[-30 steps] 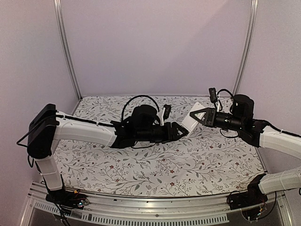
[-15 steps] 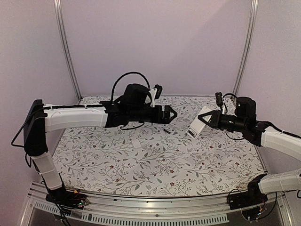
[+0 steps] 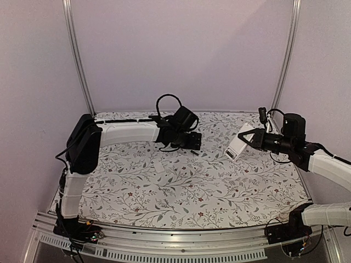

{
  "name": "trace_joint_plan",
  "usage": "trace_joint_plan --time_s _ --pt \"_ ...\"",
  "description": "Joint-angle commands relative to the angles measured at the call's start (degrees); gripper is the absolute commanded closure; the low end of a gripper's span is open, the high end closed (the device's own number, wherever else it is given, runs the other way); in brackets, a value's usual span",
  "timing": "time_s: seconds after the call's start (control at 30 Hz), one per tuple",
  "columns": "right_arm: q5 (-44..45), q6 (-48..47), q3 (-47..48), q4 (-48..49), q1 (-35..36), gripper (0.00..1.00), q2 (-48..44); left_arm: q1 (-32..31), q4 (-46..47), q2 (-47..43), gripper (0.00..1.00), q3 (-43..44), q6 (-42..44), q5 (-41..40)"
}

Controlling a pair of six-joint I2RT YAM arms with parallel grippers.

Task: Load the batteries into the remote control
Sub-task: Pick up the remote control without the battery cover from the center of the board.

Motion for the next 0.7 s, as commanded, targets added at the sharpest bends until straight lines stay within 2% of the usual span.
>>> trace_joint_plan --time_s 0.0,0.17,0.3,0.43,0.6,0.67 --pt "-1.8 -0.9 -1.3 -0.7 -0.9 1.00 -1.0 1.1 -4.0 4.5 0.22 5.8 -3.3 -1.3" --pt "-2.3 -1.2 -1.7 -0.8 -1.3 1.00 -0.9 1.4 -5.5 9.4 0.25 10.8 -2.9 -3.0" --pt "-2.8 -1.3 -1.7 -0.6 -1.4 1.00 -0.5 1.6 -4.6 11.6 0.23 13.4 6.5 -1.2" --pt "-3.1 -1.4 -1.7 -0.7 -1.5 1.00 -0.6 4.0 -5.7 12.0 0.17 14.7 21.9 13.7" --pt "-3.3 -1.3 -1.9 -0.7 -1.8 1.00 -0.7 9.5 -11.0 12.3 0.12 16.5 33.3 31.1" --pt "-3.3 -1.4 -1.9 -0.7 -1.8 1.00 -0.6 11.1 -15.8 14.0 0.12 19.7 38.4 34.2"
